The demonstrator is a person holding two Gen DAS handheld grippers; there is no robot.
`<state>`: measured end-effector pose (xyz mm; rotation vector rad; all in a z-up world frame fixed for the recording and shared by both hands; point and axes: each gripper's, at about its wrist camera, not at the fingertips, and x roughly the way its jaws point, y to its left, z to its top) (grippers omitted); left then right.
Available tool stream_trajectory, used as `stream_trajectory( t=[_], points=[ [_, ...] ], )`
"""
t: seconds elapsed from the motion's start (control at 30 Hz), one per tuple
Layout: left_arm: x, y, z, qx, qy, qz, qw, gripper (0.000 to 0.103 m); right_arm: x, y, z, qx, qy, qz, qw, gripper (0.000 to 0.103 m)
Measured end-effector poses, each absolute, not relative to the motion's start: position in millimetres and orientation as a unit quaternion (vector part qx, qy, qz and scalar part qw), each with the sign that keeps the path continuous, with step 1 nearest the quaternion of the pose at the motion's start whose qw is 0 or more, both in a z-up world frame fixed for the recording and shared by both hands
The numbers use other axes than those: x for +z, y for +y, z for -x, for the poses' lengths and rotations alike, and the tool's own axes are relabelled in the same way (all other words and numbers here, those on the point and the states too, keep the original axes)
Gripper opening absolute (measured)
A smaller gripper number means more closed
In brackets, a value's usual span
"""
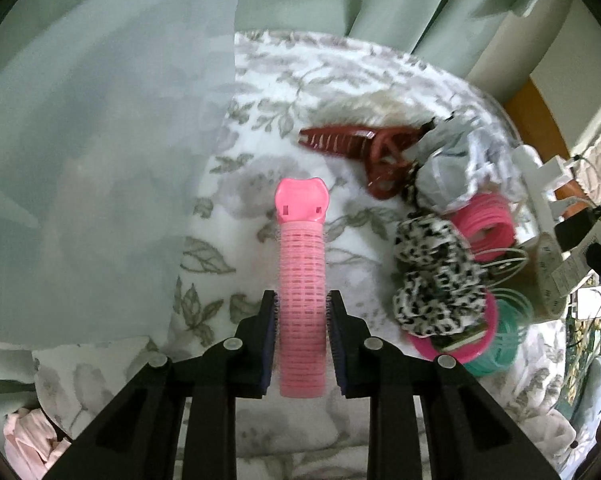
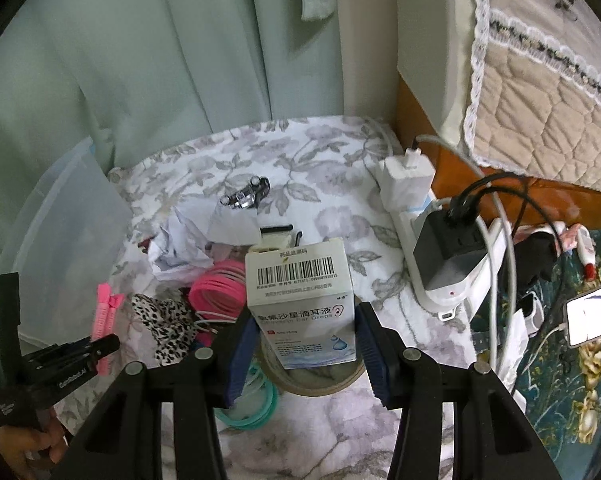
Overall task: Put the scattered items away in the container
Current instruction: 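Lift the pink roller and white box and carry both over the clear box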
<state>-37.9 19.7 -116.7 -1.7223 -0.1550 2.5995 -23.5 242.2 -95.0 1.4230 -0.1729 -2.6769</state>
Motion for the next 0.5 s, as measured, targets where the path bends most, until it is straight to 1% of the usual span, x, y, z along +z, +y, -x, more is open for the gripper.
stream_trajectory(
  t=[0.5],
  points=[
    [-72,11,31,0.876,-0.069,0.476,0.029,0.025,-26,234,0,-0.913,-0.074,-0.395,0.068,0.052]
  ],
)
